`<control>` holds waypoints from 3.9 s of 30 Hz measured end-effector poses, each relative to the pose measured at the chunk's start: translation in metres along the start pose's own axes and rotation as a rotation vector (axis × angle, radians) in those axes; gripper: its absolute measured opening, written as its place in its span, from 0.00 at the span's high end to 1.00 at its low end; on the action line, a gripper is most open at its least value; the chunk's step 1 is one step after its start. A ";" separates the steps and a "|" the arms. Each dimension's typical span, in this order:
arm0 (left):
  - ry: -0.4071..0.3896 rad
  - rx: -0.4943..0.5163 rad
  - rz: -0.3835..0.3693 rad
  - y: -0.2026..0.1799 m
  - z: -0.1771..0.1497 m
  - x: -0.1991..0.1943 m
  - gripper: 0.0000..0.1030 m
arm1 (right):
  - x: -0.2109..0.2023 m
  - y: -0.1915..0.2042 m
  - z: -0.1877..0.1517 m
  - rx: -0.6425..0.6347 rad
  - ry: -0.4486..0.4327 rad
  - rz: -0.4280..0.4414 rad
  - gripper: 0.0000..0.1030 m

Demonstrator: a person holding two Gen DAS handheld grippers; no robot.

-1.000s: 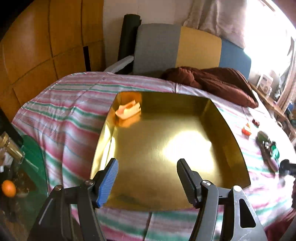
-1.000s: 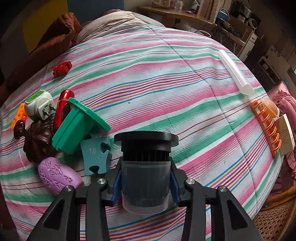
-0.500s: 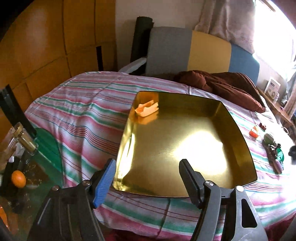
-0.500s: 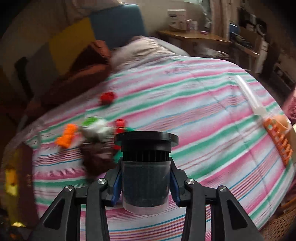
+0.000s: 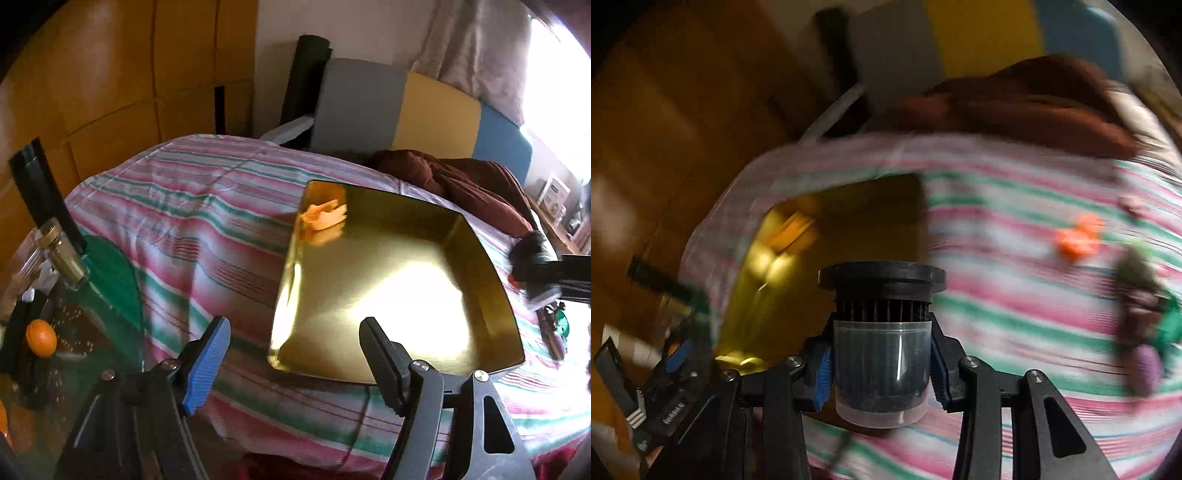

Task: Organize rigid objects
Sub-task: 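Carry the clear cup into the gold tray and open the right tool, then move both tools back toward the toy cluster, then grasp the orange cube blocks with left tool while right tool grasps the red puzzle piece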

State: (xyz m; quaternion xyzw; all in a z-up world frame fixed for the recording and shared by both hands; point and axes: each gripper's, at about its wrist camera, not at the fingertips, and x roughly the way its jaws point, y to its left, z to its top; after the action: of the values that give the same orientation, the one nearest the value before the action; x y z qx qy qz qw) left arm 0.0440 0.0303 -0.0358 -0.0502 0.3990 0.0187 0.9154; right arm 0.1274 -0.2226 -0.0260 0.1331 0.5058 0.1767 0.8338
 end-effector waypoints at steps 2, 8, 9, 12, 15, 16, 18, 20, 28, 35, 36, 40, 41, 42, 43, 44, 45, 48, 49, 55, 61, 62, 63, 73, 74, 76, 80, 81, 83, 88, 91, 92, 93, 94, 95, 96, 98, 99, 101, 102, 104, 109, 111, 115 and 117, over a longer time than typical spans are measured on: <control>0.002 -0.019 0.006 0.008 -0.001 0.001 0.29 | 0.028 0.029 0.002 -0.041 0.054 0.011 0.59; 0.006 -0.063 0.037 0.031 -0.004 0.003 0.29 | 0.106 0.074 0.024 -0.013 0.164 0.035 0.59; 0.008 -0.071 0.038 0.034 -0.005 0.003 0.29 | 0.111 0.077 0.027 0.001 0.166 0.033 0.59; 0.012 -0.103 0.035 0.043 -0.007 0.005 0.29 | 0.131 0.087 0.043 0.062 0.168 0.050 0.59; 0.021 -0.109 0.032 0.046 -0.008 0.008 0.29 | 0.147 0.090 0.053 0.120 0.183 0.085 0.58; 0.026 -0.108 0.029 0.046 -0.008 0.009 0.29 | 0.152 0.090 0.055 0.140 0.198 0.107 0.57; 0.035 -0.104 0.019 0.045 -0.009 0.011 0.29 | 0.155 0.092 0.058 0.156 0.205 0.138 0.52; 0.028 -0.103 0.019 0.045 -0.009 0.010 0.28 | 0.153 0.094 0.058 0.153 0.195 0.167 0.45; 0.021 -0.091 0.014 0.040 -0.010 0.005 0.28 | 0.116 0.091 0.046 0.053 0.108 0.142 0.44; -0.009 -0.034 0.002 0.023 -0.004 -0.007 0.25 | 0.058 0.074 0.021 -0.083 -0.006 0.075 0.44; -0.015 -0.020 -0.002 0.019 -0.003 -0.009 0.24 | 0.049 0.070 0.018 -0.098 -0.031 0.049 0.44; -0.027 0.029 -0.035 0.000 0.002 -0.015 0.24 | 0.021 0.044 0.009 -0.073 -0.085 0.011 0.44; -0.031 0.045 -0.039 -0.005 0.002 -0.016 0.24 | 0.014 0.034 0.006 -0.059 -0.096 0.003 0.44; -0.034 0.056 -0.042 -0.008 0.003 -0.017 0.24 | 0.006 0.024 0.003 -0.048 -0.110 -0.013 0.44; -0.038 0.072 -0.048 -0.013 0.004 -0.019 0.23 | -0.001 0.013 0.000 -0.041 -0.123 -0.038 0.44; -0.040 0.083 -0.055 -0.018 0.004 -0.020 0.22 | -0.008 0.004 -0.003 -0.035 -0.136 -0.066 0.44; -0.040 0.091 -0.062 -0.022 0.005 -0.020 0.22 | -0.014 -0.004 -0.006 -0.026 -0.145 -0.084 0.44; -0.041 0.123 -0.083 -0.036 0.005 -0.022 0.22 | -0.034 -0.032 -0.012 0.018 -0.180 -0.123 0.44; -0.041 0.134 -0.090 -0.041 0.005 -0.023 0.22 | -0.040 -0.042 -0.015 0.032 -0.192 -0.142 0.44; -0.040 0.206 -0.123 -0.071 0.002 -0.026 0.22 | -0.066 -0.083 -0.028 0.076 -0.239 -0.217 0.44; -0.042 0.267 -0.151 -0.094 0.000 -0.028 0.20 | -0.081 -0.120 -0.044 0.134 -0.262 -0.270 0.44; -0.044 0.278 -0.157 -0.098 0.000 -0.029 0.20 | -0.083 -0.127 -0.046 0.145 -0.266 -0.279 0.44; -0.044 0.287 -0.159 -0.102 -0.001 -0.029 0.20 | -0.087 -0.134 -0.048 0.156 -0.271 -0.289 0.44; -0.027 0.364 -0.203 -0.140 -0.002 -0.027 0.18 | -0.125 -0.224 -0.058 0.292 -0.367 -0.467 0.44; -0.025 0.374 -0.215 -0.145 -0.001 -0.027 0.18 | -0.127 -0.233 -0.060 0.314 -0.375 -0.483 0.44; -0.026 0.396 -0.230 -0.157 0.001 -0.028 0.18 | -0.131 -0.257 -0.069 0.382 -0.395 -0.511 0.44; -0.022 0.440 -0.264 -0.185 0.007 -0.025 0.18 | -0.140 -0.300 -0.085 0.579 -0.405 -0.515 0.44; -0.017 0.445 -0.272 -0.193 0.009 -0.024 0.18 | -0.147 -0.309 -0.088 0.631 -0.441 -0.480 0.44; 0.004 0.454 -0.300 -0.211 0.012 -0.018 0.18 | -0.155 -0.317 -0.093 0.684 -0.468 -0.456 0.44; 0.080 0.474 -0.362 -0.256 0.016 0.005 0.18 | -0.159 -0.331 -0.102 0.781 -0.465 -0.370 0.44; 0.123 0.484 -0.385 -0.285 0.018 0.022 0.18 | -0.159 -0.337 -0.103 0.804 -0.458 -0.330 0.44; 0.132 0.499 -0.389 -0.297 0.019 0.028 0.19 | -0.159 -0.337 -0.102 0.803 -0.458 -0.324 0.44; 0.134 0.514 -0.391 -0.307 0.020 0.033 0.19 | -0.157 -0.333 -0.102 0.802 -0.460 -0.318 0.44; 0.133 0.531 -0.393 -0.316 0.021 0.037 0.19 | -0.157 -0.331 -0.101 0.796 -0.460 -0.307 0.44; 0.132 0.551 -0.392 -0.326 0.022 0.043 0.20 | -0.155 -0.329 -0.100 0.791 -0.458 -0.305 0.44; 0.132 0.568 -0.387 -0.336 0.023 0.049 0.20 | -0.155 -0.327 -0.099 0.785 -0.455 -0.304 0.44; 0.139 0.588 -0.385 -0.354 0.026 0.062 0.21 | -0.155 -0.326 -0.097 0.781 -0.457 -0.292 0.44; 0.147 0.594 -0.385 -0.362 0.028 0.070 0.21 | -0.156 -0.325 -0.097 0.779 -0.461 -0.283 0.44; 0.158 0.610 -0.379 -0.377 0.030 0.083 0.21 | -0.158 -0.325 -0.098 0.780 -0.474 -0.275 0.44; 0.158 0.625 -0.380 -0.387 0.032 0.092 0.21 | -0.159 -0.325 -0.098 0.784 -0.478 -0.269 0.43; 0.159 0.648 -0.372 -0.399 0.032 0.105 0.21 | -0.160 -0.327 -0.099 0.794 -0.480 -0.253 0.43; 0.176 0.697 -0.352 -0.428 0.029 0.136 0.20 | -0.160 -0.330 -0.099 0.816 -0.484 -0.211 0.43; 0.173 0.707 -0.339 -0.436 0.029 0.146 0.20 | -0.159 -0.329 -0.098 0.813 -0.484 -0.198 0.43; 0.222 0.686 -0.314 -0.446 0.027 0.172 0.34 | -0.158 -0.327 -0.096 0.802 -0.482 -0.190 0.42; 0.252 0.671 -0.336 -0.443 0.025 0.177 0.61 | -0.157 -0.327 -0.095 0.800 -0.478 -0.191 0.42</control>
State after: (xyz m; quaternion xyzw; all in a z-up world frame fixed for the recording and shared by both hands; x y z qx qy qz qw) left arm 0.2156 -0.4087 -0.1150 0.1854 0.4783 -0.2689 0.8152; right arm 0.0283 -0.5810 -0.0751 0.4335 0.3382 -0.1449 0.8226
